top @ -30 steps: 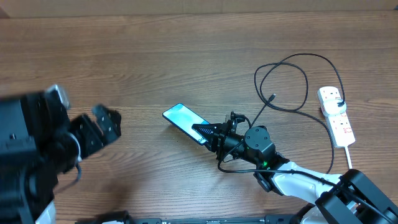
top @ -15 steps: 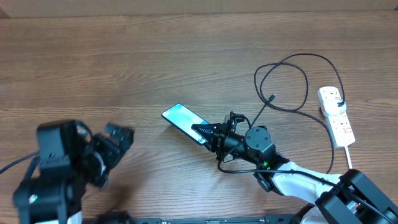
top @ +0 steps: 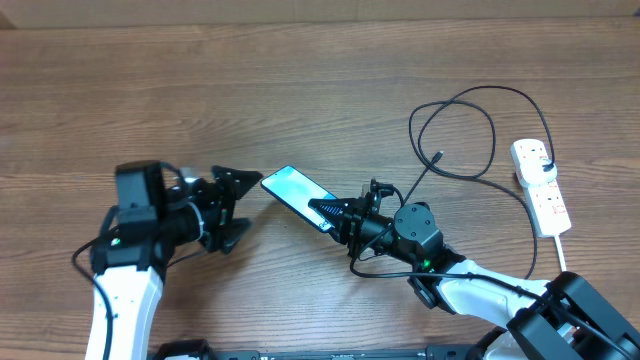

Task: Plug charger to phone and switch on socket
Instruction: 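Move the left gripper back and grasp the smartphone's top edge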

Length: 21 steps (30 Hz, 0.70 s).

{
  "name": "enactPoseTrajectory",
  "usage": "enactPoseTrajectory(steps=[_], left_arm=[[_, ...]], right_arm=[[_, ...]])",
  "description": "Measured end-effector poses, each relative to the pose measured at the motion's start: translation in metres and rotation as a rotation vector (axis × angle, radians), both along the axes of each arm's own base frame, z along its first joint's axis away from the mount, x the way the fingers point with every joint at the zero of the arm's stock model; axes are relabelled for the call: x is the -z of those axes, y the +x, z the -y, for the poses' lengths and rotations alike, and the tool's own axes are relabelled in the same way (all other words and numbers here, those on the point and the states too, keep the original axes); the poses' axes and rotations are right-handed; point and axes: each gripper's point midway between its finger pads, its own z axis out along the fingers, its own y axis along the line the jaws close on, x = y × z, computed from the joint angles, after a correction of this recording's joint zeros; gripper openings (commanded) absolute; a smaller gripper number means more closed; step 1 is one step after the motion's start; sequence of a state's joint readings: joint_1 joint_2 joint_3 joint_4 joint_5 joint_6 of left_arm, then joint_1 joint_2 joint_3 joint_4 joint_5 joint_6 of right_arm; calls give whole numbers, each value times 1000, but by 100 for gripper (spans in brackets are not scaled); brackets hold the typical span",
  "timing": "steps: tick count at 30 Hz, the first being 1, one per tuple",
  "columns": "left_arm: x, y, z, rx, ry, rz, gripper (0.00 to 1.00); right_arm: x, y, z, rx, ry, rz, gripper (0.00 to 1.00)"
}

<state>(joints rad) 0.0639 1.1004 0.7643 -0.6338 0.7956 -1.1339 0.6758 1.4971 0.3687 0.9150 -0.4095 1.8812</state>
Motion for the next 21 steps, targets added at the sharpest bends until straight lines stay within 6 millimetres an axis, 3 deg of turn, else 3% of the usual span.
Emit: enactPoseTrajectory(steps=[11,16,21], left_arm=[[-5,23,50,124,-56,89,62],[3,22,56,128,-50,55,43],[5,22,56,122,-45,49,33]], right_arm=[[-3,3,1,24,33,-41,4],[-11,3,0,26,89,-75,4],[-17,0,-2,8,109,-69,4]])
